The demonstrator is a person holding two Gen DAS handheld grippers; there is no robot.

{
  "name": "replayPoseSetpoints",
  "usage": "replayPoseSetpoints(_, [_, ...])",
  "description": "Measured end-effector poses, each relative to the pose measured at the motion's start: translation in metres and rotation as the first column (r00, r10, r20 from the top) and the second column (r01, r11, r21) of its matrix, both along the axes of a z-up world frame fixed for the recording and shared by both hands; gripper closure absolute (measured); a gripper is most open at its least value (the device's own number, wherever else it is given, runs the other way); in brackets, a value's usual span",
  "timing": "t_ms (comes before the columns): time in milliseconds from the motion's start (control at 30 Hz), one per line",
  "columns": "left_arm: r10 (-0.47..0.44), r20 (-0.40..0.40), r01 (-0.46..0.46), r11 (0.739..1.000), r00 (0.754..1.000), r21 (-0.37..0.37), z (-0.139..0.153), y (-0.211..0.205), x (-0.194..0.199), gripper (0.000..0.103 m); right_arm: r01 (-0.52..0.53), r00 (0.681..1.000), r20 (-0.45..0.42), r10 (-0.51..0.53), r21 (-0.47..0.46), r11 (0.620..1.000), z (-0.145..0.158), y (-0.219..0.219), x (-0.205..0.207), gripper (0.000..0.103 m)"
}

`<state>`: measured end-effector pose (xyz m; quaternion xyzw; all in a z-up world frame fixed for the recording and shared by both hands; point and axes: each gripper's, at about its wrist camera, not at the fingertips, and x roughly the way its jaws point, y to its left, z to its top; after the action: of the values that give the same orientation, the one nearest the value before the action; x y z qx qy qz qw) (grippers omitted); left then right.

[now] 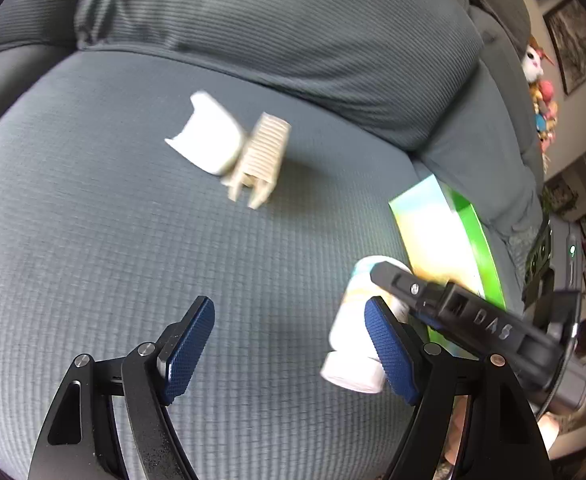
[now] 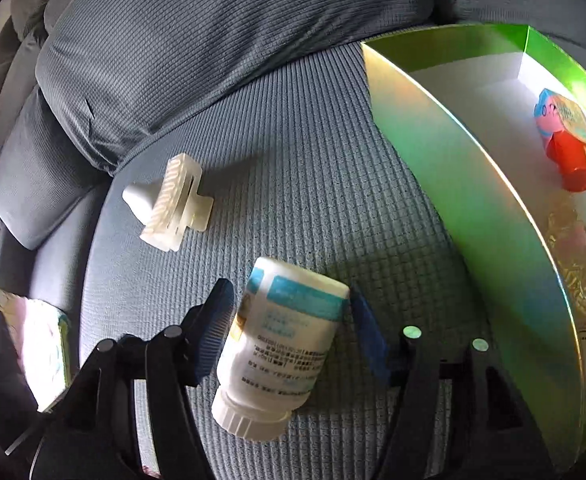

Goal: Organize rigid objects
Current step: 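Close the right gripper on the white pill bottle and lift it, then carry the white pill bottle with the right gripper into the green box and release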

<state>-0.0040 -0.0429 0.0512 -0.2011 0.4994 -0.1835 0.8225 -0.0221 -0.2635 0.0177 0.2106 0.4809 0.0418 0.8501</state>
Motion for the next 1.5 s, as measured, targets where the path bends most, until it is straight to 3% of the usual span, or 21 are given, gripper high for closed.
replayPoseSetpoints(300, [-0.137,-0.013,0.137,0.990,0.990,0.010,-0.005,-0.032,-0.005,0.025,-0.025,0.999,0.024,0.023,0.102,0.994,0.007,-0.007,-0.009,0.041])
replayPoseSetpoints(433, [-0.145,-0.029,0.146,0.989,0.989,0.040,-0.011,-0.041,-0.004,0.025,-0.065,0.998,0.005,0.065,0.128,0.990,0.000,0.002,-0.007,0.041])
replayPoseSetpoints(567, [-0.146,-0.031,0.147,0.989,0.989,0.017,-0.014,-0.043,-0.003,0.025,-0.070,0.996,-0.037,0.077,0.168,0.983,-0.012,0.005,-0.001,0.042])
replayPoseSetpoints(633, [-0.151,-0.022,0.151,0.988,0.988,-0.015,-0.014,-0.042,-0.003,0.039,-0.070,0.995,-0.051,0.082,0.200,0.977,-0.017,0.007,0.001,0.043])
replayPoseSetpoints(700, [-0.157,-0.024,0.157,0.987,0.987,-0.038,-0.015,-0.042,-0.003,0.046,-0.071,0.994,-0.064,0.087,0.221,0.973,-0.021,0.009,0.002,0.046])
replayPoseSetpoints(867, [-0.151,0.003,0.151,0.989,0.989,-0.007,-0.011,-0.047,-0.005,0.050,-0.073,0.994,-0.066,0.093,0.258,0.964,-0.023,0.011,0.001,0.050])
replayPoseSetpoints(1133, [-0.175,0.131,0.176,0.984,0.976,0.003,0.022,-0.053,-0.011,0.050,-0.060,0.997,0.066,0.045,0.241,0.969,0.012,0.002,-0.012,0.050])
replayPoseSetpoints(1333, [-0.232,0.247,0.230,0.972,0.941,0.041,0.050,-0.075,-0.013,0.050,-0.045,0.982,0.189,-0.002,0.245,0.969,0.041,-0.018,-0.023,0.050])
replayPoseSetpoints(1500, [-0.283,0.300,0.280,0.959,0.911,0.052,0.058,-0.100,-0.011,0.050,0.011,0.966,0.247,-0.080,0.268,0.963,0.053,-0.046,-0.032,0.050])
